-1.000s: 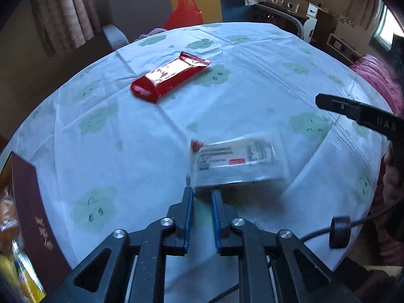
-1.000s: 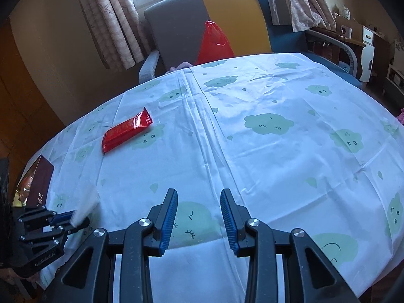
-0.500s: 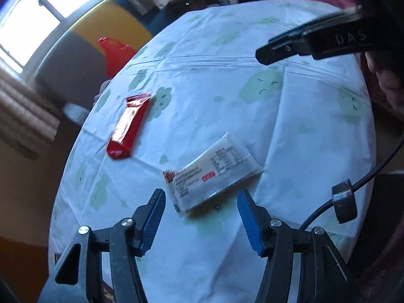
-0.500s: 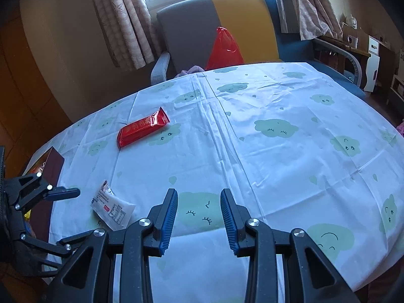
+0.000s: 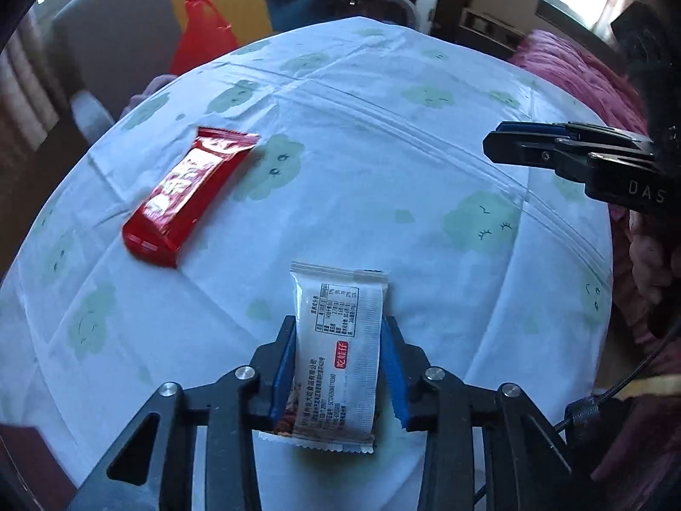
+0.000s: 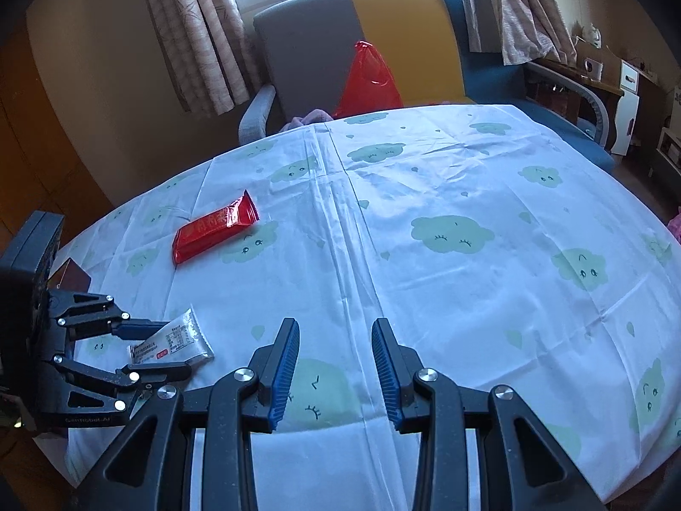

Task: Organize snacks
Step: 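Grasp the red candy bar with the right gripper while the left holds the white packet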

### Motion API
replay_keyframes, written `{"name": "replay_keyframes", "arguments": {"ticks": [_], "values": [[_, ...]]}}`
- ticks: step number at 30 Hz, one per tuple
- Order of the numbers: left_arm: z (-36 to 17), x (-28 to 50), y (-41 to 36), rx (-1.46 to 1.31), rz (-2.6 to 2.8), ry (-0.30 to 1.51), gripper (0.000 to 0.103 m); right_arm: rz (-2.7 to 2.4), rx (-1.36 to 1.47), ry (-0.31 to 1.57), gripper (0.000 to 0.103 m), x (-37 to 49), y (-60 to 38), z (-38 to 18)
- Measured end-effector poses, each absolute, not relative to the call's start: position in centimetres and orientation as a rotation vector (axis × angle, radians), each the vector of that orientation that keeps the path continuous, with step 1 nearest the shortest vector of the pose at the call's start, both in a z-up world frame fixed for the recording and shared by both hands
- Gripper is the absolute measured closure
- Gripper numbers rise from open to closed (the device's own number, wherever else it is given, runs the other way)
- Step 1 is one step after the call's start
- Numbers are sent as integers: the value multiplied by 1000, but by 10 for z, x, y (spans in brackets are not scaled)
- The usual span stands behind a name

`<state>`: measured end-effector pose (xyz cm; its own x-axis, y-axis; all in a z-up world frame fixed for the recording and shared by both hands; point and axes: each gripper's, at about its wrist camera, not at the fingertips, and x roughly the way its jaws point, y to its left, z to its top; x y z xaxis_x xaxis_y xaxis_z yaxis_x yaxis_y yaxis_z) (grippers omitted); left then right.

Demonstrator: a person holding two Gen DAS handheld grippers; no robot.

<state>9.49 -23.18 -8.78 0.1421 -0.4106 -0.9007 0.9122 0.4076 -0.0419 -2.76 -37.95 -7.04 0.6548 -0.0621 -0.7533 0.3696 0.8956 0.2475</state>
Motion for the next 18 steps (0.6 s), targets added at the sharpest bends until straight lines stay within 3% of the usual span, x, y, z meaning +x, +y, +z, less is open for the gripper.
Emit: {"name": "replay_keyframes", "arguments": {"ticks": [10, 18], "values": [[-91, 60, -146, 350, -712, 1014, 69, 57, 239, 845, 67, 50, -353, -57], [-92, 49, -130, 279, -670, 985, 69, 229, 98, 902, 45, 147, -321, -58]]}}
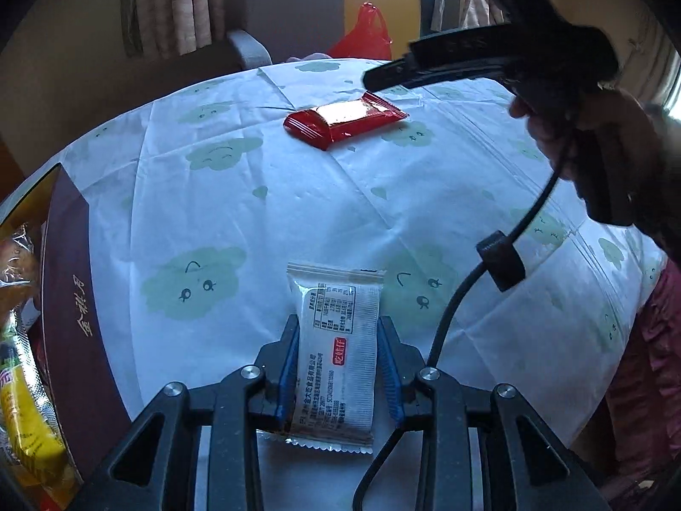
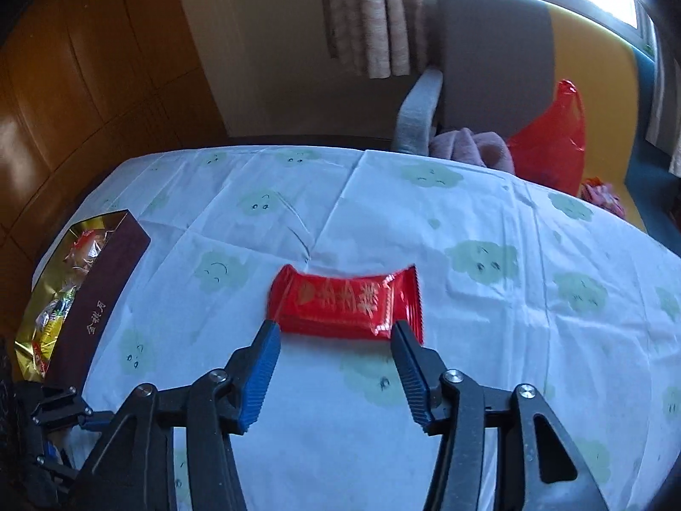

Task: Organize snacks
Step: 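Grasp the red candy bar with the right gripper while the left holds the white packet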

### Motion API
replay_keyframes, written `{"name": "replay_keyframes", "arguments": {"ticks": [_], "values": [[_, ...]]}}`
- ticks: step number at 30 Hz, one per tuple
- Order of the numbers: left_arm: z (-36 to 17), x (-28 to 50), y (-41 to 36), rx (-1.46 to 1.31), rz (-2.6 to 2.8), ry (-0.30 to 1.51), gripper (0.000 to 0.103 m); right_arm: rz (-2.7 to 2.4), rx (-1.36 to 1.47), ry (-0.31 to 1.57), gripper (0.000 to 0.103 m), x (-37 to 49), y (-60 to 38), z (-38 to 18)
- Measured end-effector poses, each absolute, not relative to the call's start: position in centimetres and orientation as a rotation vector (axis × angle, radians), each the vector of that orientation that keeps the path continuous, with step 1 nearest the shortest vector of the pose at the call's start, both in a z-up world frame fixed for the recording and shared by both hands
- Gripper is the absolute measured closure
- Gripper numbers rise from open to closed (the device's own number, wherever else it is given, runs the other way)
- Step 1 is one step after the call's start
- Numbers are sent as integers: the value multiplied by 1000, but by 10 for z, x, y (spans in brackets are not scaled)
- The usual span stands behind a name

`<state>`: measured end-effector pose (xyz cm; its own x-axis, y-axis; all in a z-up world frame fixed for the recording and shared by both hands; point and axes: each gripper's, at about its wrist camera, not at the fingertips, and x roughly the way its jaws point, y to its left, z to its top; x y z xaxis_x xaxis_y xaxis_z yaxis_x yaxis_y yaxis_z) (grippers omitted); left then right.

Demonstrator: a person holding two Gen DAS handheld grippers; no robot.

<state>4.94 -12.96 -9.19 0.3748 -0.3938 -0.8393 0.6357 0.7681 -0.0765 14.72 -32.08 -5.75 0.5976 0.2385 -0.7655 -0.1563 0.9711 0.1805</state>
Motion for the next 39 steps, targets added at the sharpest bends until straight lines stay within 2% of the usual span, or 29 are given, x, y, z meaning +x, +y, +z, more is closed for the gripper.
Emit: {"name": "replay_keyframes", "arguments": {"ticks": [10, 19, 28, 30, 31, 35, 39], "values": [[-94, 51, -127, 238, -682, 976, 69, 306, 46, 1107, 43, 234, -291, -98], [-94, 51, -125, 217, -681, 977, 68, 365, 173, 1167, 37, 173, -315, -101], [-95, 50, -125, 216, -664, 971, 68, 254, -2, 1136, 36, 149, -281, -102], [-94, 49, -126, 223, -660, 967, 68, 206, -94, 1126, 47, 147, -272, -102], [-94, 49, -126, 227, -659, 967, 68, 211, -112, 1110, 64, 145, -267, -101], [-94, 47, -122, 212, -660, 970, 69, 185, -168, 1103, 65, 119, -255, -99], [-93, 49, -121, 206, -658, 971, 69, 174, -78, 1120, 64, 77, -264, -100]]}}
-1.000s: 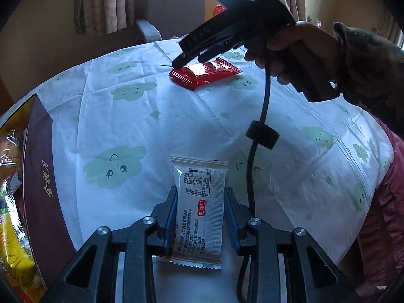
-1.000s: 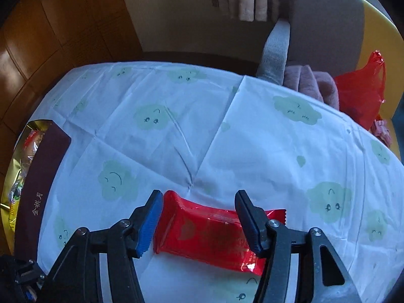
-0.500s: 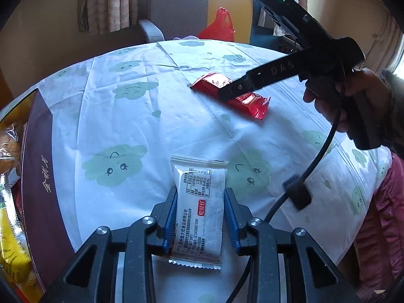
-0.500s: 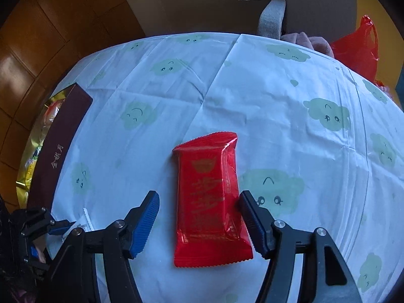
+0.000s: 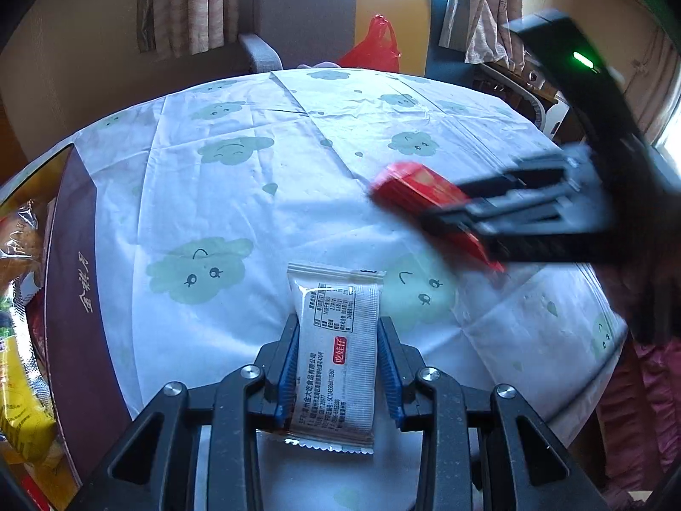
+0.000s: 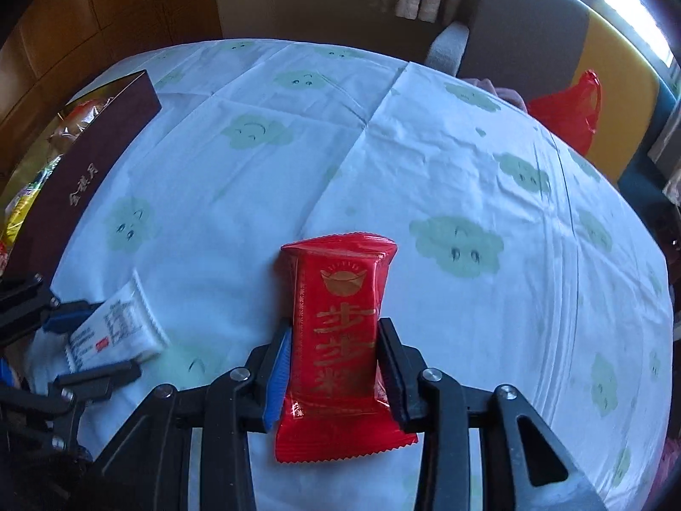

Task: Organize snacks
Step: 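Grasp the red candy bar with the right gripper while the left holds the white packet, then carry the white packet over the gold tin with the left gripper while the right holds the red bar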

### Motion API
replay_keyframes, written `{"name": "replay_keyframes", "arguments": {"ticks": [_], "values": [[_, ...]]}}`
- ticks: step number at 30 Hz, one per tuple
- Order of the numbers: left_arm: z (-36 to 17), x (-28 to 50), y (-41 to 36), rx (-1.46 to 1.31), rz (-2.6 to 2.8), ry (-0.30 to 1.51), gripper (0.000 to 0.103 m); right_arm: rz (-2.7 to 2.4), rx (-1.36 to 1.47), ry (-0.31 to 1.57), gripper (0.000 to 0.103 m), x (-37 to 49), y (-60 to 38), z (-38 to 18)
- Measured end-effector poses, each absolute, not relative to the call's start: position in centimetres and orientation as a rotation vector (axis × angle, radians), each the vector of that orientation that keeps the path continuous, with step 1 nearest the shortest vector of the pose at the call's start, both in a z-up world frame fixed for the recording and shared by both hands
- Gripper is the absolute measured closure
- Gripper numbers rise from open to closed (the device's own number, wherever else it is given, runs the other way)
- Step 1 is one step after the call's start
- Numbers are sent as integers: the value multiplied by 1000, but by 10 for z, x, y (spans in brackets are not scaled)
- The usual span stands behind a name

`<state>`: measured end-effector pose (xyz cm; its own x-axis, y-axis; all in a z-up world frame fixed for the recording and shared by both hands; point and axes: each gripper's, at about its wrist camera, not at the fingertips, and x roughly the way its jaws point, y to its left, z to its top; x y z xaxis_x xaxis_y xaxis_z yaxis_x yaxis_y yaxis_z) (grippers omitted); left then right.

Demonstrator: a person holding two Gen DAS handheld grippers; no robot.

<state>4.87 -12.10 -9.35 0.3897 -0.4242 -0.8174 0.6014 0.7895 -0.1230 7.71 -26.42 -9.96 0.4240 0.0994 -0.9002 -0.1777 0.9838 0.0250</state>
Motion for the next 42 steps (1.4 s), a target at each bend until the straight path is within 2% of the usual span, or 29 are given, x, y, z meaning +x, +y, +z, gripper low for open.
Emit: {"name": "replay_keyframes", "arguments": {"ticks": [6, 19, 30, 42], "values": [[-90, 49, -119, 174, -635, 976, 70, 62, -23, 1020, 64, 17, -268, -103], [-31, 18, -101, 177, -593, 831, 70, -33, -8, 831, 64, -4, -257, -111], [0, 6, -70, 145, -531, 768, 70, -42, -11, 810, 64, -7, -256, -112], [-1, 16, -30, 103, -420, 772, 70, -50, -22, 807, 64, -8, -254, -111]]}}
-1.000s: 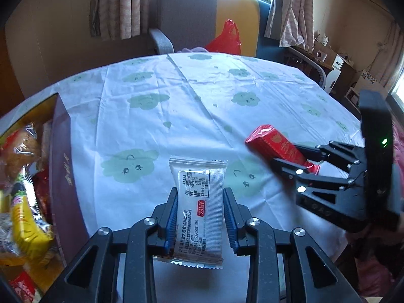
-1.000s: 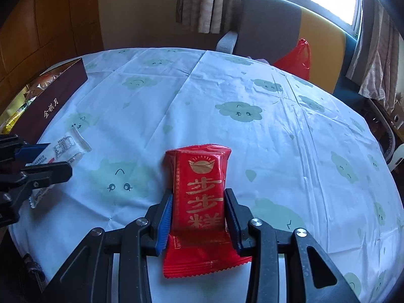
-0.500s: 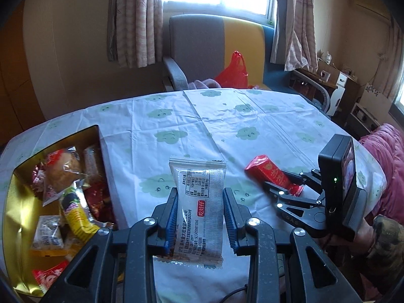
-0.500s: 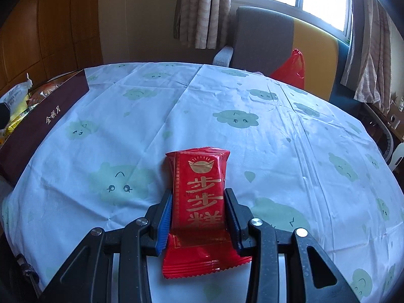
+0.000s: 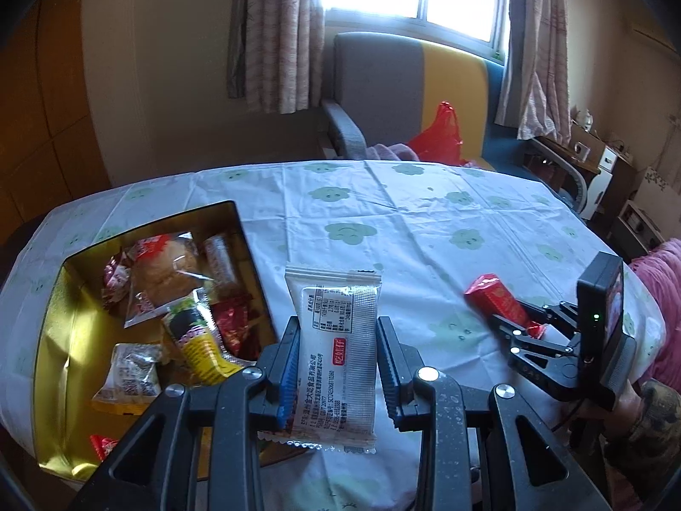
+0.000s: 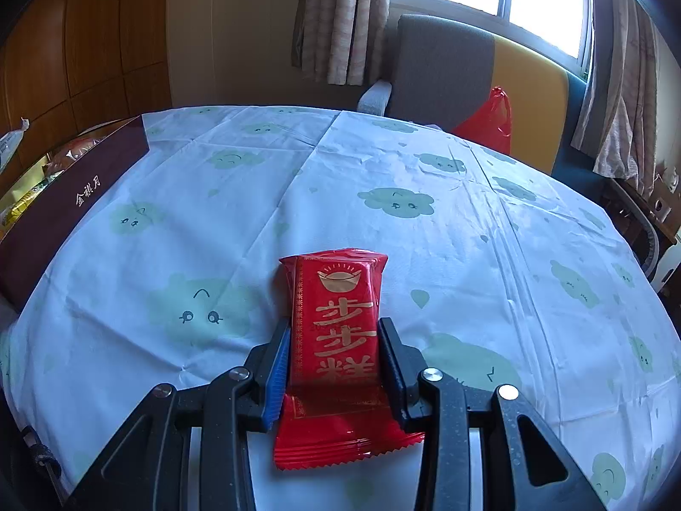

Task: Organize snacks
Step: 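Carry the white packet over the gold tin with the left gripper while the right holds the red bar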

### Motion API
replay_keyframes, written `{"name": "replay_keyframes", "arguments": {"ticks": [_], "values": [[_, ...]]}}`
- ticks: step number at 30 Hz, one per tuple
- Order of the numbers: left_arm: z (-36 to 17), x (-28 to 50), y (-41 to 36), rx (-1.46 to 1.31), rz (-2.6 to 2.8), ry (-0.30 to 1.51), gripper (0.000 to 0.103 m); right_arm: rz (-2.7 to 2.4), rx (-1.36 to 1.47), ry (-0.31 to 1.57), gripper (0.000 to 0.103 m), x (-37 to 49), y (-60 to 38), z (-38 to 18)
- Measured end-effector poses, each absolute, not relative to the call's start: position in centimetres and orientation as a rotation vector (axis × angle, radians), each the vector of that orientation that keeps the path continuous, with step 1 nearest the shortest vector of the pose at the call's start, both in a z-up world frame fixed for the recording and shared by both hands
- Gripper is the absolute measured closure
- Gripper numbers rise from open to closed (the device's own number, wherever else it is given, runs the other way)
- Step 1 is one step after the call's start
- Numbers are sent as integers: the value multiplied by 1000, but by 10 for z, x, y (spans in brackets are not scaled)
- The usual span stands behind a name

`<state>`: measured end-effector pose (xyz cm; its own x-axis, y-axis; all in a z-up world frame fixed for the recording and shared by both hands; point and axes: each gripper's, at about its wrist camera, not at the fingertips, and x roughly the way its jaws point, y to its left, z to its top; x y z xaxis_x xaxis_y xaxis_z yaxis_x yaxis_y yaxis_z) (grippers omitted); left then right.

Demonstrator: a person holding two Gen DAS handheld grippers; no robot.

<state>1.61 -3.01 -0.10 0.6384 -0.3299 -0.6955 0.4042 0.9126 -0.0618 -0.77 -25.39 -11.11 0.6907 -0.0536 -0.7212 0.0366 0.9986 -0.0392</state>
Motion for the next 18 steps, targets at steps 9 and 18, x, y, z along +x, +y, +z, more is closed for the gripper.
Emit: {"name": "replay_keyframes", "arguments": {"ticks": [9, 18], "values": [[3, 30, 36, -12, -303, 782, 70, -50, -22, 807, 64, -8, -254, -111], [-5, 70, 148, -192, -73, 843, 70, -49, -14, 800, 64, -8, -255, -111]]}}
